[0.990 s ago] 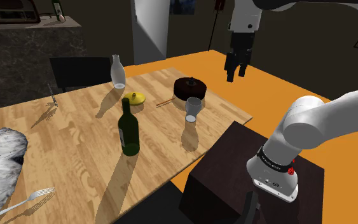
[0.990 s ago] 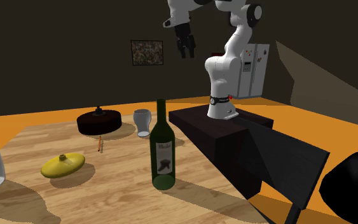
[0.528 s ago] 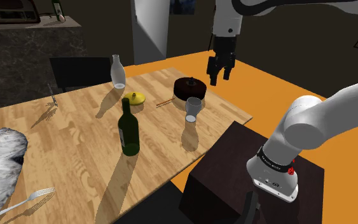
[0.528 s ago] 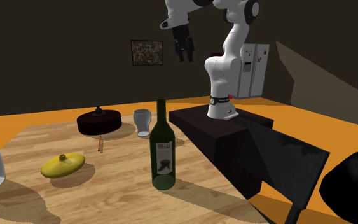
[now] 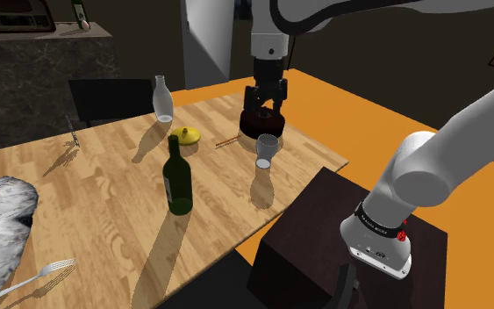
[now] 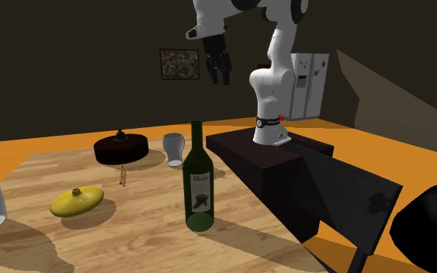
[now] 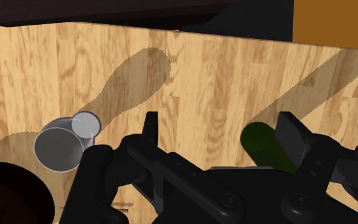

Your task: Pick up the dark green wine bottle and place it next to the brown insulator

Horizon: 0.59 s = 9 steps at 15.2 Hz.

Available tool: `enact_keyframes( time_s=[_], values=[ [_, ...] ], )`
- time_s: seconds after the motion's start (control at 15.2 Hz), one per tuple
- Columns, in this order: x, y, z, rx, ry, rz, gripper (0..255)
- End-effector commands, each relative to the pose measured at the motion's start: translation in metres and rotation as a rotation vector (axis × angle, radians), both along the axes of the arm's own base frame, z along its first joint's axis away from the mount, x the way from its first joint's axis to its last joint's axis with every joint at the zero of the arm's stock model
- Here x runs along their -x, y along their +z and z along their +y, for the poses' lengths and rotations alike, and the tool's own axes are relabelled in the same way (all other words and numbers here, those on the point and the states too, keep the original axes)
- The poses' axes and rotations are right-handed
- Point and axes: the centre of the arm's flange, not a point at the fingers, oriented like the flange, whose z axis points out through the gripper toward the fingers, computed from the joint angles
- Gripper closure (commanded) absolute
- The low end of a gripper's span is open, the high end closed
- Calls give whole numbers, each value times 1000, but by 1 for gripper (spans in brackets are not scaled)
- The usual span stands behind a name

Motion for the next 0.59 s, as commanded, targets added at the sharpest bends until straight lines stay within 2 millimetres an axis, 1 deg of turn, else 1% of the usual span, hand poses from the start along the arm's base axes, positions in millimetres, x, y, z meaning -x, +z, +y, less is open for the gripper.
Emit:
enact_keyframes(
  time_s=[0.0,0.53],
  values=[
    [-19,-9,17,3,1,-6,0],
    [-88,-36,91,16,8,-28,0]
  ],
)
